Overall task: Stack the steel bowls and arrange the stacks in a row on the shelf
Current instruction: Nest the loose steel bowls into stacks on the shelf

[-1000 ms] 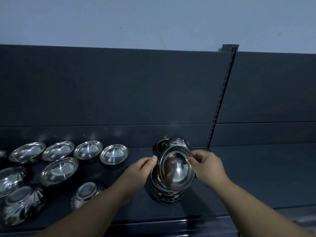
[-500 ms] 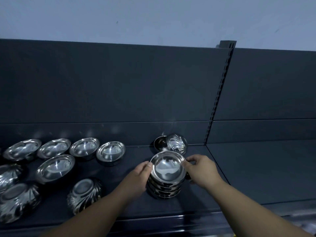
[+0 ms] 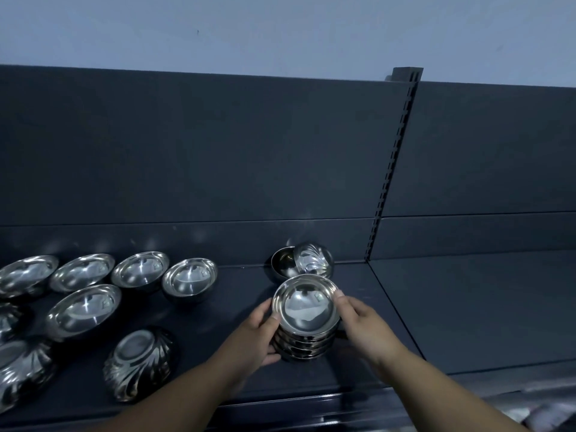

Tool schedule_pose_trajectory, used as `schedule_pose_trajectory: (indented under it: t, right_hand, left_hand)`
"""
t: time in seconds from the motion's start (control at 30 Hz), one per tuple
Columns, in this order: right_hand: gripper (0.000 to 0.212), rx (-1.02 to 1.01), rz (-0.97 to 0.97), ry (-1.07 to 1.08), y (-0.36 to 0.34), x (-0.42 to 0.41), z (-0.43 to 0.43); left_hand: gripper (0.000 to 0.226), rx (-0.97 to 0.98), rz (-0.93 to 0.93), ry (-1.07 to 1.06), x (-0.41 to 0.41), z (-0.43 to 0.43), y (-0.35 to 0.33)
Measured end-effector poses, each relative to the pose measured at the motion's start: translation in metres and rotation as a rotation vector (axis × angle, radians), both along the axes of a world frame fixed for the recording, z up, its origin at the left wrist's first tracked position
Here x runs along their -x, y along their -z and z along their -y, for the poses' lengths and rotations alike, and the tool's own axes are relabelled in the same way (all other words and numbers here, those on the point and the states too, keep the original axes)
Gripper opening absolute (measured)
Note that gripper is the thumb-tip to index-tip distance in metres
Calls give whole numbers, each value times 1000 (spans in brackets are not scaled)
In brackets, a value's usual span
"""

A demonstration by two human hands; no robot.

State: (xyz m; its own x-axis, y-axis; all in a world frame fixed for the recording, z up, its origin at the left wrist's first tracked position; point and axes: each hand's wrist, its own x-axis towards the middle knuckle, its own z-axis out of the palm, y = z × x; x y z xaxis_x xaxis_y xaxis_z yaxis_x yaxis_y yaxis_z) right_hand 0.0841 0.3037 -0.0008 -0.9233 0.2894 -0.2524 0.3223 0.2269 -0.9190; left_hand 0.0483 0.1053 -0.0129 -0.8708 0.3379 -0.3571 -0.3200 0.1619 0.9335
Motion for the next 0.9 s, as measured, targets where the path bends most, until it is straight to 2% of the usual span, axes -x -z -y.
schedule_pose_trajectory:
  t: [0.1,0.23,0.43,0.53,0.6,0.73,0.9]
  right_hand:
    - [47,45,-37,25,5,-1,-18]
    - [30,52,-65,79,2,-2,-46]
    - [31,-53,-71,163,-5,3,-87]
    - [42,-202,-94,182,-18,10,-102]
    - [52,-329,-116,162,-27,19,-108]
    - [51,-545,-182,0,-47,39,-95]
    - [55,-763,-194,-259,-61,73,-51]
  left_hand:
    - [52,-26,-11,47,0,-18,3]
    - [54,-52,-32,109,3,-51,7]
    - [62,-68,-42,202,10,-98,7]
    - [62,29,-77,189,15,-109,8]
    - [58,123,-144,104,20,-107,8]
    - [36,334,-376,-194,33,-87,1]
    - [41,524,-475,-219,67,-50,-3]
